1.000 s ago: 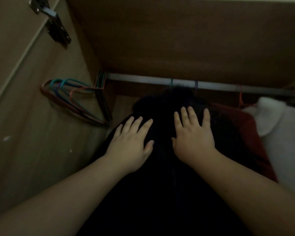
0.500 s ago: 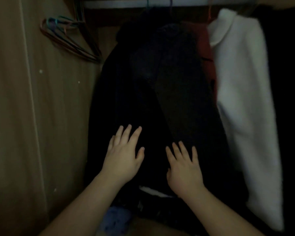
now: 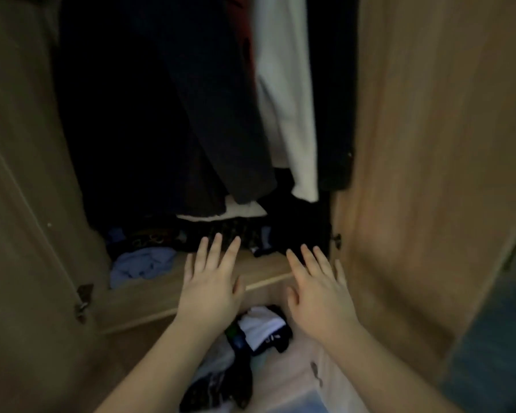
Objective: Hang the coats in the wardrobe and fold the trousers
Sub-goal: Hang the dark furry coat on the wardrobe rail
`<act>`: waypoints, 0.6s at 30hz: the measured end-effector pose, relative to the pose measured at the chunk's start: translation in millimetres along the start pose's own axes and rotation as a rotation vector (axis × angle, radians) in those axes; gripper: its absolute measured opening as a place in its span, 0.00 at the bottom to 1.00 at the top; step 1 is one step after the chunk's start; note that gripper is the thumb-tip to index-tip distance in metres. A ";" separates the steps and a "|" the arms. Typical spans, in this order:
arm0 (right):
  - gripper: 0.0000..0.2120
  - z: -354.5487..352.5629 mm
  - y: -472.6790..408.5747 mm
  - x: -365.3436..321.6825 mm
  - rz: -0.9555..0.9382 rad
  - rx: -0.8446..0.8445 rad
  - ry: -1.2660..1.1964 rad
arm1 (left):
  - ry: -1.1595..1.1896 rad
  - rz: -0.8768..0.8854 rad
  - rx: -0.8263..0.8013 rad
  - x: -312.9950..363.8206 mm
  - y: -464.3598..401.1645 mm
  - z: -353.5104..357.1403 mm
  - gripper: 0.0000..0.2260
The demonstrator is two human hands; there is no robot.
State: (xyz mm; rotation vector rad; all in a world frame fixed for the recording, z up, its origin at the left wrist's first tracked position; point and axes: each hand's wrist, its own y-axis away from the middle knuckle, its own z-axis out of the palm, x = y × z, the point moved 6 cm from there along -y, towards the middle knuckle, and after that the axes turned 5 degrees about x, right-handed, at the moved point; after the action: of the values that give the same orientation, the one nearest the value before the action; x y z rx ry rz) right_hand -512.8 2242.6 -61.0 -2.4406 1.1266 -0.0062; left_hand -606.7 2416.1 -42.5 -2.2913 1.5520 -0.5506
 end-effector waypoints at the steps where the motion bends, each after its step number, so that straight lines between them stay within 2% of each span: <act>1: 0.34 -5.7 21.7 9.0 0.022 0.016 -0.003 | 0.013 0.017 -0.010 14.5 12.5 1.0 0.32; 9: 0.33 -56.9 200.6 101.6 0.266 0.087 0.062 | 0.110 0.301 -0.077 174.2 116.2 17.6 0.31; 13: 0.33 -103.3 313.6 171.5 0.456 0.120 0.121 | 0.182 0.445 -0.137 293.6 181.5 29.1 0.30; 18: 0.33 -167.6 503.2 253.3 0.683 0.106 0.263 | 0.369 0.634 -0.219 460.5 301.0 29.8 0.32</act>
State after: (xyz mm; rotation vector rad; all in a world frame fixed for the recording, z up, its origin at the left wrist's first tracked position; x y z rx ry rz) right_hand -738.5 1708.4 -156.9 -1.8885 1.9659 -0.1723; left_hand -681.2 1880.0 -145.9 -1.7277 2.4784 -0.6674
